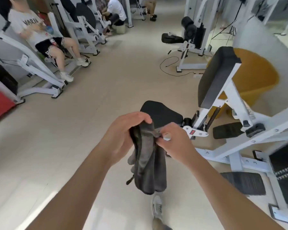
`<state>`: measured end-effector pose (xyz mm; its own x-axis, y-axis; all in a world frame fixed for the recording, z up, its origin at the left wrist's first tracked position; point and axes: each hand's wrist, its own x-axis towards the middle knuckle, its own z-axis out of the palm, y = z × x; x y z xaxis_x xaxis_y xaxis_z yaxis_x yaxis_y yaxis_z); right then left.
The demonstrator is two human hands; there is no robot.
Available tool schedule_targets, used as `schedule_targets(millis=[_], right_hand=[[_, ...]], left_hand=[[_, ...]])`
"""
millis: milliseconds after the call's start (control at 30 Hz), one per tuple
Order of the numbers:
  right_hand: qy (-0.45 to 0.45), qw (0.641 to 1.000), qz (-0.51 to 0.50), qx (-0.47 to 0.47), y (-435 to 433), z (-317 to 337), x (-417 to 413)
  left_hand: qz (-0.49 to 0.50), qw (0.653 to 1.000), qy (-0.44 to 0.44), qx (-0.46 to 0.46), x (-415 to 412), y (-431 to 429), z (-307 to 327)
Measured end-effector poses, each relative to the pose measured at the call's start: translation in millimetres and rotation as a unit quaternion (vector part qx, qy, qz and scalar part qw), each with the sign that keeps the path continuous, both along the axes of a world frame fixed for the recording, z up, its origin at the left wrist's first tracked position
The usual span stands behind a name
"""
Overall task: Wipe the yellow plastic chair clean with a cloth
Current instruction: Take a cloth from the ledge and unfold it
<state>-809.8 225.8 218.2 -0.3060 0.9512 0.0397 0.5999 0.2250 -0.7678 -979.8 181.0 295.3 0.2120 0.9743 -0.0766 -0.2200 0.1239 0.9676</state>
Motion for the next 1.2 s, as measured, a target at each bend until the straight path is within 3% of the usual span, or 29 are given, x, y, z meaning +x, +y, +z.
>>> schedule_targets(millis=[100, 167, 233, 300, 333, 400, 500, 567, 633, 700, 767, 867, 933, 1000, 1100, 1200], right_hand=[[0.029, 0.999, -0.020, -0.036, 42.2, -10.9, -24.0], [0.158, 0.974, 0.005, -0.165, 77.2, -15.8, -33.3], [0.275, 0.894, 0.081, -0.345, 116.4, -15.8, -37.7], [0.342, 0.816, 0.111, -0.452, 152.0, -18.1, -41.3], [0.331, 0.817, 0.120, -0.457, 171.2, -19.8, -48.1], [0.224, 0.884, 0.126, -0.390, 207.8, -20.0, -67.3], [0.026, 0.972, 0.111, -0.205, 262.0, -13.2, -93.9], [-0.142, 0.988, 0.057, -0.015, 301.5, -13.0, -107.4], [-0.165, 0.981, -0.030, 0.094, 336.7, -12.0, -123.2], [-0.071, 0.989, -0.095, 0.086, 374.3, -11.5, -144.9], [0.010, 0.990, -0.134, 0.041, 414.4, -8.2, -174.1], [0.104, 0.980, -0.162, -0.050, 481.5, 6.2, -213.6], [0.145, 0.972, -0.125, -0.133, 527.4, 19.0, -229.1], [0.087, 0.976, -0.073, -0.183, 568.8, 30.7, -237.2], [-0.146, 0.978, -0.042, -0.147, 620.1, 35.6, -237.0], [-0.173, 0.968, -0.086, -0.163, 655.3, 38.0, -225.1]], left_hand=[[0.075, 0.990, 0.116, 0.008, -35.7, 50.7, -25.5], [0.093, 0.985, 0.146, 0.013, -54.9, 88.8, -34.3], [0.077, 0.994, 0.081, -0.013, -75.2, 129.2, -34.0], [0.041, 0.998, 0.025, -0.029, -94.5, 165.5, -29.8], [0.026, 0.999, 0.013, -0.024, -104.6, 184.4, -27.2], [0.009, 1.000, 0.011, -0.004, -120.0, 220.3, -21.5], [0.050, 0.997, 0.049, 0.012, -147.8, 274.0, -17.3], [0.104, 0.985, 0.134, 0.037, -177.8, 314.9, -21.6], [0.133, 0.958, 0.244, 0.074, -210.1, 359.9, -32.6], [0.142, 0.923, 0.342, 0.109, -236.8, 408.5, -48.4], [0.155, 0.908, 0.371, 0.118, -257.9, 459.0, -61.2], [0.148, 0.932, 0.321, 0.074, -289.3, 544.6, -75.4], [0.119, 0.950, 0.284, 0.041, -305.8, 600.8, -75.1], [0.091, 0.962, 0.255, 0.027, -313.8, 655.2, -66.6], [0.035, 0.978, 0.207, 0.016, -316.6, 736.7, -55.4], [-0.059, 0.964, 0.256, 0.046, -306.5, 808.8, -49.9]])
